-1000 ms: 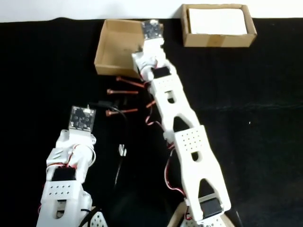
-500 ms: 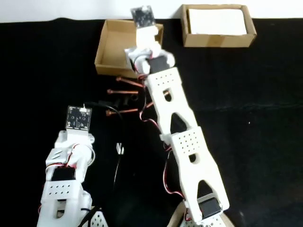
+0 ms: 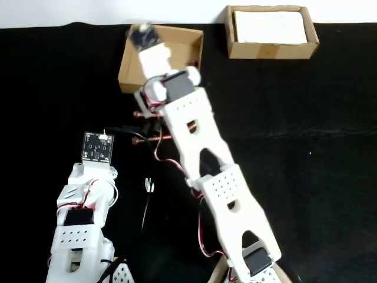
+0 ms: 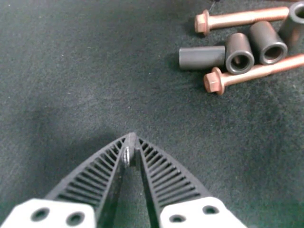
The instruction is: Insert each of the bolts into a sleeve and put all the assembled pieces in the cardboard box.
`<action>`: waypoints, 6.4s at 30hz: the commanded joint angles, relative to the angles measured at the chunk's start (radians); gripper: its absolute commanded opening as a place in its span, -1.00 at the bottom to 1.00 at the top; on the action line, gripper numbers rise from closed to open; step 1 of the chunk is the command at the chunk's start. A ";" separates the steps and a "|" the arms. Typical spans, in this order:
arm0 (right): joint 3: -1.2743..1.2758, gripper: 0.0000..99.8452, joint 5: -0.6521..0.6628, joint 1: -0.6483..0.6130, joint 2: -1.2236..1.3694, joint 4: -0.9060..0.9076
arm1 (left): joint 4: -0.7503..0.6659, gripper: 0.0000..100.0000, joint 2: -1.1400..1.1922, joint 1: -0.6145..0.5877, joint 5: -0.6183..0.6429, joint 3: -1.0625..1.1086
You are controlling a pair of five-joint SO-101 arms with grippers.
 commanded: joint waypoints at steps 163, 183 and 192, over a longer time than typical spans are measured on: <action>-0.220 -0.99 -0.451 0.136 -0.125 0.010 | 0.021 -0.97 -0.016 -0.007 0.002 -0.031; 0.805 -0.99 -0.133 0.085 -1.000 0.010 | 0.041 -0.97 -0.019 -0.007 0.002 -0.038; 1.669 -0.99 -0.046 0.334 -1.491 -0.119 | 0.345 -0.89 -0.013 0.044 0.032 -0.298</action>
